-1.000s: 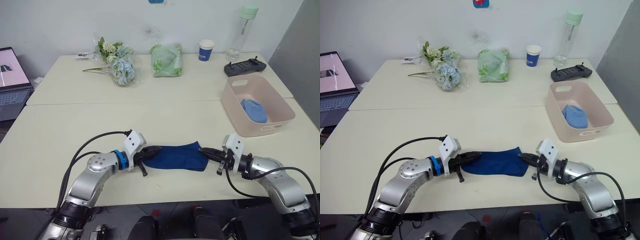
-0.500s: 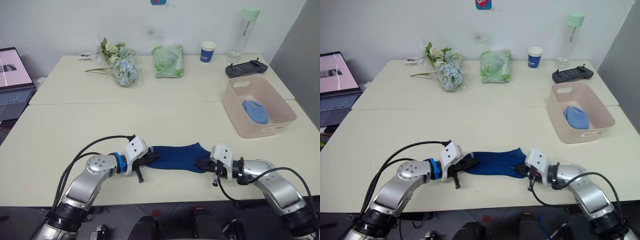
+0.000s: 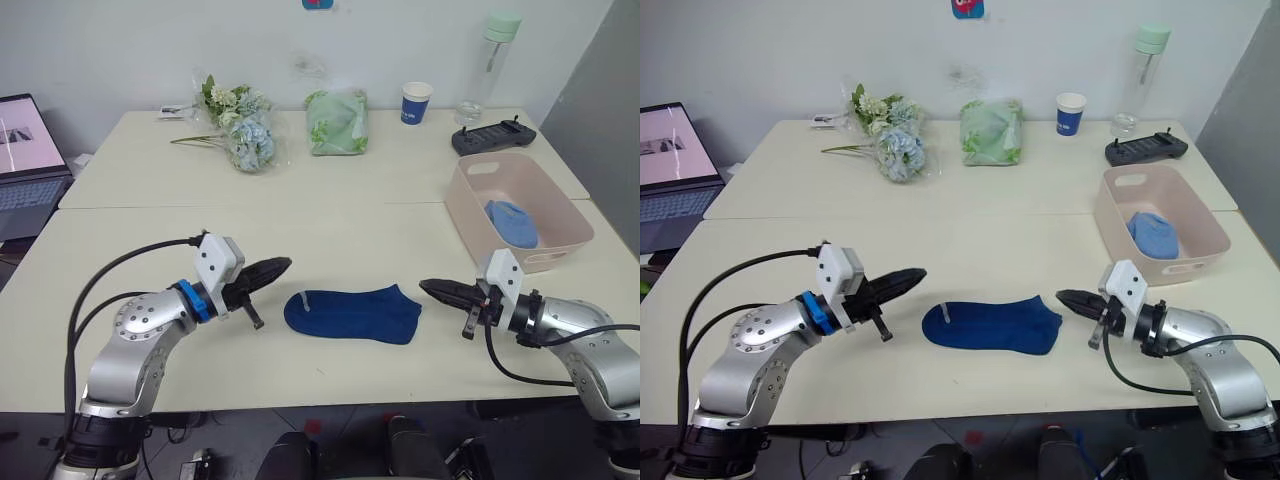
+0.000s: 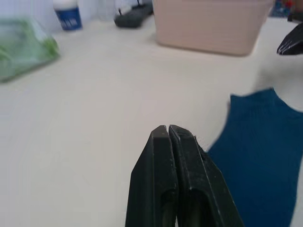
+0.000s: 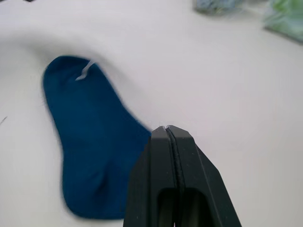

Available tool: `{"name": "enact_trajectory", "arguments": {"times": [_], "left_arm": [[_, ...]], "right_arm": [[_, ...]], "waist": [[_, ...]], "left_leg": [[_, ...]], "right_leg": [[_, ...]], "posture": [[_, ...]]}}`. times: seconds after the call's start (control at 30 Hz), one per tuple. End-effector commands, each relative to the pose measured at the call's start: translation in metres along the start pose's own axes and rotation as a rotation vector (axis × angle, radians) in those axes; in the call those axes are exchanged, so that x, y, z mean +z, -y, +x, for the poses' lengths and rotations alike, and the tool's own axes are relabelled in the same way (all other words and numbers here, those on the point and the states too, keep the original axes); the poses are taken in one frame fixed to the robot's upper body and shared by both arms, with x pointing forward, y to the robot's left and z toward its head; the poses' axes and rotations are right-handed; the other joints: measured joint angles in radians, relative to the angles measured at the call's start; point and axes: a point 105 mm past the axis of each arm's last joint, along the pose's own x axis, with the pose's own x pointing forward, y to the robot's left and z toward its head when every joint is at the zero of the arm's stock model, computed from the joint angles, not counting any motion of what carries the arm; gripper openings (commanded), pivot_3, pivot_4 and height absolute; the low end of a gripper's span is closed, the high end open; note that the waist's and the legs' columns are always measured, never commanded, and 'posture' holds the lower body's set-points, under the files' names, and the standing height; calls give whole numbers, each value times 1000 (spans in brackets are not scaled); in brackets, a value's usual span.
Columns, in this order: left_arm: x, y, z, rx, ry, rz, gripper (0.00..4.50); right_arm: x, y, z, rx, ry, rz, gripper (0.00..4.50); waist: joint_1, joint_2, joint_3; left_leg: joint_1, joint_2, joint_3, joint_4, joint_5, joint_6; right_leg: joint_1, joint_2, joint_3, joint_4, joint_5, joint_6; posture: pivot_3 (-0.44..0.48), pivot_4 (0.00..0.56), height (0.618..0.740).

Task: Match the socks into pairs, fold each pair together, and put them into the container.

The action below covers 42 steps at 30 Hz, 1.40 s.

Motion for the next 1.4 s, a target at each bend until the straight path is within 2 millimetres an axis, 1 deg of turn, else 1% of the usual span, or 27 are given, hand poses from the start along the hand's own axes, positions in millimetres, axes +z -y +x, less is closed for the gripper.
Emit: {"name": "enact_trajectory", "arguments": {"times": [0.03, 0.1, 0.2, 0.27, 0.3, 0.33, 0.37, 0.43, 0.5, 0.57, 0.63, 0.7, 0.73, 0.8, 0.9, 0.93, 1.0, 1.03, 1.07, 1.1, 1.13, 1.2, 1.23, 1.3, 1.4], "left_arm": [[34, -2, 9, 30, 151, 241, 37], [36, -2, 12, 38, 184, 281, 37], [30, -4, 11, 49, 179, 241, 37], [18, -2, 8, 30, 126, 214, 37], [1, -2, 2, 15, 45, 181, 10], [-11, -2, -2, 5, -13, 157, 0], [-17, -4, -7, 24, -32, 103, 0], [-17, -4, -11, 23, -34, 62, 0], [-9, -3, -13, 27, -4, 26, 0], [-4, -1, -14, 28, 18, 20, 0], [0, 3, -16, 14, 29, 49, 0], [0, 7, -17, -16, 12, 92, 0], [0, 8, -18, -27, 2, 105, 0], [0, 10, -20, -29, -1, 102, 0], [-2, 15, -21, -51, -15, 73, 0], [1, 16, -19, -60, -6, 58, 0], [16, 19, -11, -109, 28, 34, 0], [30, 19, -3, -153, 49, 12, 0], [40, 20, 1, -196, 53, -2, 0], [46, 21, 4, -223, 49, -12, 0], [51, 22, 6, -247, 45, -16, 0], [52, 20, 8, -246, 20, -17, 0], [51, 18, 8, -238, 12, -14, 0], [42, 14, 5, -198, -13, -45, 0], [24, 19, -3, -173, -59, -67, 0]], "right_arm": [[11, 4, 14, -55, 59, -70, 0], [9, 0, 17, -47, 57, -59, 0], [2, -2, 13, -43, 11, -38, 0], [-1, -1, 7, -42, -5, 7, 0], [-3, 1, 3, -71, -1, 108, 180], [-5, 2, 1, -89, 1, 180, 391], [-15, -2, -4, -88, -49, 244, 584], [-30, -14, -11, -57, -148, 309, 1255], [-43, -20, -16, -72, -219, 332, 2033], [-49, -23, -16, -90, -242, 363, 2746], [-51, -27, -14, -96, -252, 412, 3480], [-54, -25, -13, -121, -282, 442, 4209], [-55, -27, -12, -108, -296, 462, 4461], [-61, -29, -12, -126, -330, 523, 4461], [-61, -39, -6, -79, -358, 599, 4461], [-59, -41, -3, -71, -361, 608, 4461], [-53, -44, 4, -49, -351, 634, 4461], [-51, -47, 8, -24, -352, 644, 4461], [-50, -49, 10, -5, -359, 648, 4461], [-50, -51, 12, 5, -365, 649, 4461], [-49, -52, 13, 10, -367, 658, 4285], [-48, -53, 16, 21, -365, 678, 3929], [-48, -53, 17, 20, -363, 684, 3573], [-48, -50, 17, 1, -360, 689, 2874], [-46, -42, 14, -18, -340, 717, 1825]], "waist": [[0, 0, 0], [0, 0, 0], [0, 0, 0], [0, 0, 0], [0, 0, 0], [0, 0, 0], [0, 1, 0], [-1, 1, 1], [0, 0, 1], [0, 0, 1], [0, 0, 1], [-3, 0, 1], [-4, 0, 1], [-4, 0, 1], [-4, -1, 0], [-3, -1, 0], [-3, -1, 0], [-3, -2, 0], [-3, -2, 1], [-4, -3, 0], [-4, -2, 0], [-11, -1, 0], [-12, -1, 0], [-15, -1, 0], [-11, -1, 0]], "left_leg": [[0, 0, 0, 0, 0, 0], [0, -1, 0, 0, 0, 0], [-1, -1, 0, -1, 0, 0], [-1, -1, 0, 0, 0, 0], [-1, -1, 0, 0, 0, 0], [-1, -1, 0, 0, 0, 1], [-1, -1, 0, -1, -1, 1], [-1, 0, 0, -1, -2, 3], [-1, 0, 0, 0, -2, 4], [-1, 0, 0, 0, -2, 4], [0, 0, 0, 0, -2, 3], [0, 0, 0, 0, -2, 3], [0, 0, 0, 0, -2, 3], [0, 0, 0, 0, -2, 3], [0, 0, 0, 0, -2, 3], [0, 0, -1, 0, -2, 3], [0, 0, -1, 0, -2, 4], [0, 0, -1, 0, -2, 4], [0, 0, -1, 0, -2, 4], [0, -1, -1, 0, -2, 4], [0, -1, -2, 0, -2, 4], [0, -1, -1, -1, -2, 4], [1, -1, 0, -1, -2, 3], [0, -1, 1, -1, -2, 2], [0, -1, 0, -1, -2, 2]], "right_leg": [[0, 0, 0, 0, 0, 0], [0, 0, 0, -1, 0, 0], [-1, 0, 0, -2, 0, 0], [0, 0, 0, -2, 0, 0], [0, 0, 0, -2, 0, 0], [0, 0, 0, -2, 0, 0], [0, 0, 0, -2, 0, 0], [0, 1, 0, -1, 0, 0], [0, 1, 0, -1, 0, 0], [0, 0, 0, -1, 0, 0], [0, 0, 0, -1, 0, 0], [0, 1, 0, -1, 0, 0], [0, 1, 0, -1, 0, 0], [0, 1, 0, -1, 0, 0], [1, 1, 0, -1, 0, 0], [1, 1, -1, -1, 0, 0], [1, 1, -1, -1, 0, 0], [1, 1, -1, -1, 0, 0], [1, 1, -1, 0, 0, 0], [1, 2, -2, 0, 0, 0], [1, 3, -2, 0, 0, 0], [1, 3, -1, -1, 0, 0], [0, 3, 0, -1, -1, 1], [-1, 4, 1, -1, -1, 1], [-1, 4, 1, 0, -1, 0]], "posture": [[0, 150, 740], [0, 150, 740], [0, 150, 740], [0, 150, 740], [0, 150, 740], [0, 150, 740], [0, 150, 740], [0, 150, 740], [0, 150, 740], [0, 150, 740], [0, 150, 740], [0, 150, 740], [0, 150, 740], [0, 150, 740], [0, 150, 740], [0, 150, 740], [0, 150, 740], [0, 150, 740], [0, 150, 740], [0, 150, 740], [0, 150, 740], [0, 150, 740], [0, 150, 740], [0, 150, 740], [0, 150, 740]]}}
